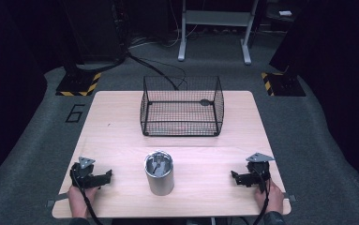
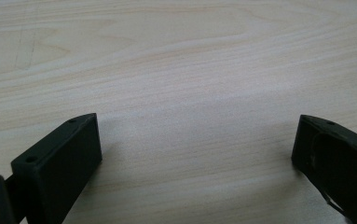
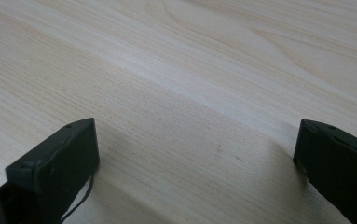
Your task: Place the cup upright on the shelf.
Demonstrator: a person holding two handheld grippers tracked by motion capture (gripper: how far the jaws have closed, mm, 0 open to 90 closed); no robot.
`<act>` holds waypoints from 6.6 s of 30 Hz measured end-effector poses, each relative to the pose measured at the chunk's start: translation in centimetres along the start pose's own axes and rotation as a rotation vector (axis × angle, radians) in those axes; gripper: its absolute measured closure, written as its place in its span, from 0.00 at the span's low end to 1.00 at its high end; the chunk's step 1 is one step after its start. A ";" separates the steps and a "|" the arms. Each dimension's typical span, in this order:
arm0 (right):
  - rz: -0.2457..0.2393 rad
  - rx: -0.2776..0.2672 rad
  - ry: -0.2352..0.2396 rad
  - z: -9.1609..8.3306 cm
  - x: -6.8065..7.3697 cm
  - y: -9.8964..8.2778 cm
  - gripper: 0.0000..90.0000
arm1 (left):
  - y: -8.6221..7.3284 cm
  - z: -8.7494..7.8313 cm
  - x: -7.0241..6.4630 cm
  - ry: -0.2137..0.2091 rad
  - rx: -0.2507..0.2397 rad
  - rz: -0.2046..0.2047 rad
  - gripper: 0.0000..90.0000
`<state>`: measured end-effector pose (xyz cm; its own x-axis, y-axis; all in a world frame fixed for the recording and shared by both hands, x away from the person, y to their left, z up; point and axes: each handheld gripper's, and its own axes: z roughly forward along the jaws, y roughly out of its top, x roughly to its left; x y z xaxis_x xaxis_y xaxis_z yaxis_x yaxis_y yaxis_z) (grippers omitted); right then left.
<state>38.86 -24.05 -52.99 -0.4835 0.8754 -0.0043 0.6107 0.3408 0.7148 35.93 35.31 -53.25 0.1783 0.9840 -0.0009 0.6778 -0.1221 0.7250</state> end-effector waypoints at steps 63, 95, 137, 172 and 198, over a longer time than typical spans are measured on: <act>-0.012 -0.006 0.014 0.0 -0.3 0.0 0.00 | 1.2 -5.4 -4.8 -0.248 -0.140 0.252 0.00; -0.012 -0.006 0.014 0.0 -0.3 0.0 0.00 | 2.8 -8.2 -9.2 -0.576 -0.264 0.283 0.00; -0.011 0.003 0.017 0.0 -0.3 0.0 0.00 | 5.3 -6.2 -14.5 -0.688 -0.346 0.336 0.00; -0.011 0.003 0.017 0.0 -0.3 0.0 0.00 | 5.3 -3.7 -16.9 -0.679 -0.412 0.301 0.00; -0.010 0.003 0.018 0.0 -0.3 0.0 0.00 | 5.3 -3.7 -17.3 -0.644 -0.407 0.335 0.03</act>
<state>39.02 -24.29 -52.98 -0.5002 0.8659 0.0011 0.6080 0.3503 0.7124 33.82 18.16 -46.80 0.7820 0.6217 -0.0449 0.2274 -0.2176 0.9492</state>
